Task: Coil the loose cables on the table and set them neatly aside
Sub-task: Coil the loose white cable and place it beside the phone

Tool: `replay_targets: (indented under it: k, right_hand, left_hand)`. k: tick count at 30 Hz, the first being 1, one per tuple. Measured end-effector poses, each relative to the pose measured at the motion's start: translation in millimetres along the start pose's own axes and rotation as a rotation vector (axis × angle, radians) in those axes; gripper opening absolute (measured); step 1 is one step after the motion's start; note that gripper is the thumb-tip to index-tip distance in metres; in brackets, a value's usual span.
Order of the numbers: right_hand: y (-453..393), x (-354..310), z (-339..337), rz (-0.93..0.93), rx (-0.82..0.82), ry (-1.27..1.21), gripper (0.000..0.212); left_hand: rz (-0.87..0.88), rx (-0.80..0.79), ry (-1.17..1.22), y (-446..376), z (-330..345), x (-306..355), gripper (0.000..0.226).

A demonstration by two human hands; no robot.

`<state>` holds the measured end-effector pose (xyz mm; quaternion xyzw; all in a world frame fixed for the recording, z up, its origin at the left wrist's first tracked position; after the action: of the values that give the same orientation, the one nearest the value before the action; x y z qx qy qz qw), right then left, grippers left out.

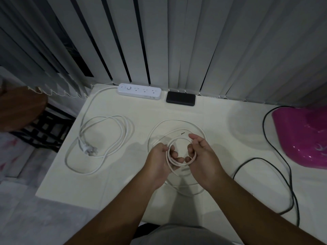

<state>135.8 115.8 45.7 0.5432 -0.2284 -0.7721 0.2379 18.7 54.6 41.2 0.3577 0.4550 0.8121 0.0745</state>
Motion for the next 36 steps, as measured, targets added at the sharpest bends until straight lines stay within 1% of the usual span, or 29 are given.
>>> replay_targets:
  k: [2, 4, 5, 7, 9, 11, 15, 17, 19, 21, 22, 23, 25, 26, 28, 30, 32, 33, 34, 36]
  right_hand:
    - [-1, -2, -5, -0.077, 0.022, 0.110, 0.023]
    - [1, -6, -6, -0.123, 0.003, 0.220, 0.023]
    - [1, -5, -5, -0.102, -0.028, 0.219, 0.024]
    - [3, 0, -1, 0.026, -0.090, 0.131, 0.028]
    - [4, 0, 3, 0.129, -0.126, 0.066, 0.029]
    - [3, -6, 7, 0.143, -0.150, 0.110, 0.028]
    - [1, -10, 11, 0.057, -0.142, 0.303, 0.028]
    - [0, -10, 8, 0.011, -0.101, 0.325, 0.028]
    - [0, -11, 3, -0.045, -0.057, 0.373, 0.031]
    - [2, -9, 2, -0.068, -0.072, 0.430, 0.037]
    - [3, -8, 2, -0.073, -0.090, 0.468, 0.040]
    - [4, -7, 2, -0.082, -0.105, 0.516, 0.040]
    - [5, -7, 4, -0.082, -0.138, 0.566, 0.032]
    - [5, -7, 5, -0.070, -0.164, 0.542, 0.026]
    - [4, -9, 8, -0.057, -0.187, 0.444, 0.016]
    - [0, -11, 7, -0.030, -0.147, 0.255, 0.015]
    - [-4, -9, 4, 0.031, -0.093, 0.007, 0.014]
    - [-6, -8, 2, 0.044, -0.065, -0.065, 0.013]
    - [-7, -8, 0, 0.044, -0.039, -0.090, 0.012]
    - [-7, -3, -3, 0.023, -0.011, -0.046, 0.013]
  left_hand:
    - [0.033, 0.035, 0.052, 0, 4, 3, 0.026]
    - [0.064, 0.060, 0.079, -1, 7, 7, 0.026]
    - [0.080, 0.070, 0.068, -1, 6, 10, 0.025]
    - [0.114, 0.079, 0.020, -2, 3, 18, 0.021]
    - [0.145, 0.087, -0.083, -3, 1, 26, 0.020]
    - [0.174, 0.117, -0.223, -3, -1, 30, 0.022]
    - [0.217, 0.121, -0.378, -2, 5, 33, 0.025]
    - [0.217, 0.105, -0.378, -2, 6, 34, 0.033]
    - [0.183, 0.082, -0.306, -1, 5, 30, 0.035]
    - [0.170, 0.092, -0.284, 0, 1, 28, 0.034]
    - [0.174, 0.110, -0.316, -1, -2, 28, 0.035]
    - [0.182, 0.125, -0.362, -2, -4, 28, 0.036]
    - [0.195, 0.128, -0.440, -2, -5, 31, 0.036]
    - [0.203, 0.108, -0.437, -2, -4, 31, 0.036]
    - [0.221, 0.045, -0.322, 0, -3, 32, 0.034]
    - [0.220, -0.016, -0.181, 0, -2, 32, 0.031]
    - [0.202, -0.049, -0.225, 0, -3, 27, 0.024]
    - [0.182, -0.062, -0.255, 0, -3, 22, 0.021]
    - [0.159, -0.076, -0.240, 0, -3, 18, 0.020]
    - [0.106, -0.090, -0.101, -2, -3, 12, 0.021]
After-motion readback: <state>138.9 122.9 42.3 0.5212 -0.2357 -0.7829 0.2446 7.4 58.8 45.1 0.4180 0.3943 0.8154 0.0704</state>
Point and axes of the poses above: each hand's wrist, its own y-axis away from the middle knuckle, its own z-axis out of the palm, x = y × z, the point moved 7 cm from there along -y, towards the middle knuckle, and after that the axes turned 10 degrees about x, right-handed, at the moved point
